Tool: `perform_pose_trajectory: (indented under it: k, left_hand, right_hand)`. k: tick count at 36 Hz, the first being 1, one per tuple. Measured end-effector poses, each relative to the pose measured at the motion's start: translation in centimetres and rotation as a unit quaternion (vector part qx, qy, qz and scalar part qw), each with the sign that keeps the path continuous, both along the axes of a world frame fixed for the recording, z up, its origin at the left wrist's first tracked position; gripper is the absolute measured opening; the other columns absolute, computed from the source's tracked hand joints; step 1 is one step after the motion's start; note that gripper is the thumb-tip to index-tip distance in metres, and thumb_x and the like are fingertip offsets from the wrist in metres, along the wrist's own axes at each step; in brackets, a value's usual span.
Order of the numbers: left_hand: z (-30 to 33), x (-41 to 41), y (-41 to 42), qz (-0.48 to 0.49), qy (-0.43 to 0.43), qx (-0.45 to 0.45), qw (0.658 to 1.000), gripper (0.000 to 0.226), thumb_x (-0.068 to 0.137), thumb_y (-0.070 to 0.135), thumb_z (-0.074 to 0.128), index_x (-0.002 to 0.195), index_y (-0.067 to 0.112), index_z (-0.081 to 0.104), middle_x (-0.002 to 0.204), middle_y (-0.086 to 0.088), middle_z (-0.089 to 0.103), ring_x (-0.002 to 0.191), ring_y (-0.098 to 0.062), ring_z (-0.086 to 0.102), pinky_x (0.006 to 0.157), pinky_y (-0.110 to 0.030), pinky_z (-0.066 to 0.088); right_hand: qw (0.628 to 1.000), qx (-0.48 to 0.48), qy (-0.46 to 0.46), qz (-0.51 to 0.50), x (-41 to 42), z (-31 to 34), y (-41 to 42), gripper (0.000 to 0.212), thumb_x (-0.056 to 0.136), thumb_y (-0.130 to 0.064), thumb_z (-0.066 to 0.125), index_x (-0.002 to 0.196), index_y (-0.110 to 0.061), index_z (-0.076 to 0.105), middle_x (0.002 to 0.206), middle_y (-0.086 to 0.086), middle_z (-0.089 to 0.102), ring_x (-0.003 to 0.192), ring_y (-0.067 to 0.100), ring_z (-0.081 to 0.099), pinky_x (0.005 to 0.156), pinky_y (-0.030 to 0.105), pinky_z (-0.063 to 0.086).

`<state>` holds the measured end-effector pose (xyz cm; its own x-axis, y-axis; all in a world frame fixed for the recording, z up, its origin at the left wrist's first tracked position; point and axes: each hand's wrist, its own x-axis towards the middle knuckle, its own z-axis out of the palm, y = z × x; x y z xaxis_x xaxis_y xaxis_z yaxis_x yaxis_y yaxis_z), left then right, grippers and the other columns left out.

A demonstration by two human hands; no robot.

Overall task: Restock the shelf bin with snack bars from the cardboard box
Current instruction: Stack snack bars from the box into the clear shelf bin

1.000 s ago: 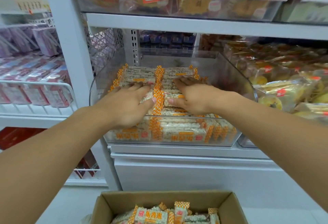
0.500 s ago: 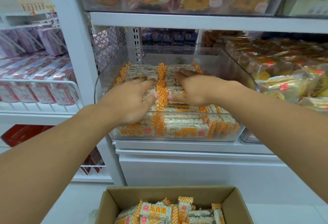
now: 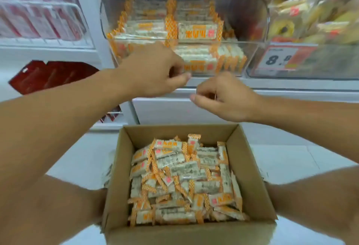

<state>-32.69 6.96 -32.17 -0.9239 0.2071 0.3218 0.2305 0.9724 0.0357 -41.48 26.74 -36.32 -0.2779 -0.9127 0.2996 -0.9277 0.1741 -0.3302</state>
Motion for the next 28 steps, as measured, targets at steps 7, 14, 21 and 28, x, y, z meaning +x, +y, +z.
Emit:
perform_pose_trajectory:
  k: [7,14,21,28]
  left_hand:
    - [-16.5,5.9,3.7,0.205,-0.553,-0.071,0.804,0.078,0.084,0.071,0.06,0.138,0.014,0.055,0.143,-0.002,0.055,0.125,-0.028,0.055,0.103,-0.033,0.044]
    - [-25.9,11.9,5.7,0.375,-0.426,0.193,0.8,0.119,0.075,0.049,0.085,0.16,0.02,0.006,0.167,-0.007,0.004,0.149,-0.037,0.024,0.114,-0.046,0.038]
    - [-27.6,10.7,5.5,0.443,-0.368,0.313,0.755,0.126,0.076,0.015,0.088,0.16,0.027,-0.007,0.164,-0.011,0.014,0.145,-0.041,0.029,0.107,-0.05,0.045]
    - [-28.9,12.0,5.6,0.448,-0.322,0.259,0.793,0.11,0.082,-0.005,0.067,0.158,0.029,-0.005,0.146,-0.017,0.044,0.135,-0.046,0.038,0.095,-0.047,0.045]
  right_hand:
    - [0.79,0.558,-0.202,-0.153,5.1,-14.4,5.0,0.091,0.085,-0.049,0.076,0.155,-0.012,0.03,0.152,0.007,0.044,0.135,0.029,0.048,0.106,0.036,0.044]
    - [0.831,0.445,-0.189,-0.276,9.0,-23.1,8.9,0.132,0.069,-0.04,0.091,0.16,-0.027,-0.004,0.168,0.003,-0.001,0.153,0.036,0.006,0.121,0.048,0.026]
    - [0.888,0.3,-0.232,-0.258,9.1,-24.3,5.2,0.131,0.072,-0.017,0.089,0.158,-0.04,-0.007,0.163,0.002,0.015,0.148,0.034,0.021,0.111,0.047,0.041]
    - [0.89,0.397,-0.103,-0.199,10.1,-24.6,2.2,0.089,0.077,-0.013,0.08,0.148,-0.015,0.026,0.138,0.013,0.045,0.118,0.035,0.053,0.079,0.043,0.052]
